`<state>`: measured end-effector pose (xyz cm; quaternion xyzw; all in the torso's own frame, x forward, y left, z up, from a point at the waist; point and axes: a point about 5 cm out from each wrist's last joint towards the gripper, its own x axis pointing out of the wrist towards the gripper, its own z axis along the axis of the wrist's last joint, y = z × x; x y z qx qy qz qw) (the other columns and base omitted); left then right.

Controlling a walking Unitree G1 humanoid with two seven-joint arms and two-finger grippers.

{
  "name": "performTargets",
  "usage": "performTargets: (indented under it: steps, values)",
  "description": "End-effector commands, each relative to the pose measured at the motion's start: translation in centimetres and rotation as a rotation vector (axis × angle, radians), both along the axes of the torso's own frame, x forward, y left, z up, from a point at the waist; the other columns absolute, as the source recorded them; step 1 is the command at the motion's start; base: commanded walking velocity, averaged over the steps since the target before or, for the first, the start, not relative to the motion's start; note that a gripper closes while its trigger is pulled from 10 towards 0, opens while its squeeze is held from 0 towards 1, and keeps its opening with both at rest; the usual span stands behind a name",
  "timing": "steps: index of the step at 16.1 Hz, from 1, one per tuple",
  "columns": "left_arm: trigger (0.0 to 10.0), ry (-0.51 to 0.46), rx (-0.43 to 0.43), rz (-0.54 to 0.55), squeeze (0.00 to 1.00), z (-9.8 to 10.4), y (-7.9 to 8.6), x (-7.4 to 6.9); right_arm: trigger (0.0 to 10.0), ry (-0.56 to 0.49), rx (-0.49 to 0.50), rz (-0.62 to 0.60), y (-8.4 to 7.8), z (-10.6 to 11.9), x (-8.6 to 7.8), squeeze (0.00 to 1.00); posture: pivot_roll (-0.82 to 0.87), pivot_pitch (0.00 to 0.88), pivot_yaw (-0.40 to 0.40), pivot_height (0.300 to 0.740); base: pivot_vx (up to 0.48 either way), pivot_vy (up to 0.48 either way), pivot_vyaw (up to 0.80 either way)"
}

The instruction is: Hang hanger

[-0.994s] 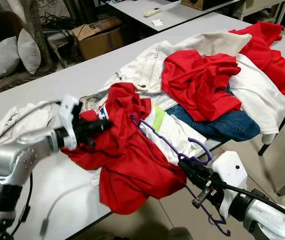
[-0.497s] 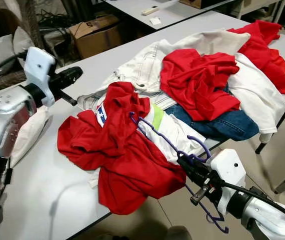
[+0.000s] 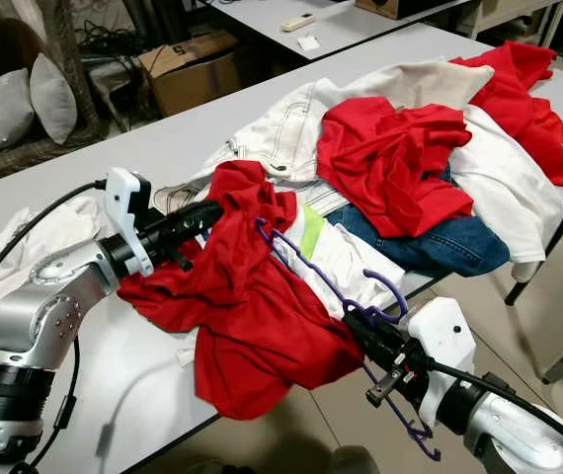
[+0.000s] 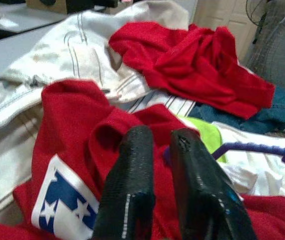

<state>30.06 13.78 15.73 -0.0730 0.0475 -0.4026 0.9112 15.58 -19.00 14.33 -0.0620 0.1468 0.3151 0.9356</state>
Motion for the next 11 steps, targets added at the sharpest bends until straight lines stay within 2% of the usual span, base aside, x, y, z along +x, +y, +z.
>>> performTargets:
  steps: [1, 5, 8, 11]
  values:
    - [10.0, -0.006, 0.008, 0.013, 1.0, 0.3, 0.6, -0.3, 10.0, -0.013, 0.001, -0.004, 0.2, 0.0, -0.1, 0.0, -0.29, 0.0, 0.17, 0.74, 0.0, 0.0, 0.0]
    - [10.0, 0.022, 0.032, 0.021, 1.0, -1.0, 0.7, -0.5, 10.0, -0.016, -0.014, -0.044, -0.3, -0.3, 0.1, 0.0, -0.28, 0.0, 0.171, 0.74, 0.0, 0.0, 0.0]
    - [10.0, 0.039, 0.025, 0.004, 1.0, -1.3, 0.4, -0.6, 10.0, -0.023, -0.017, -0.038, -0.3, -0.4, 0.4, 0.0, -0.28, 0.0, 0.173, 0.74, 0.0, 0.0, 0.0]
    - [10.0, 0.077, 0.055, -0.036, 1.0, -2.2, 0.3, -0.9, 10.0, -0.031, -0.02, -0.037, -0.3, -0.4, 0.6, 0.0, -0.29, 0.0, 0.179, 0.74, 0.0, 0.0, 0.0]
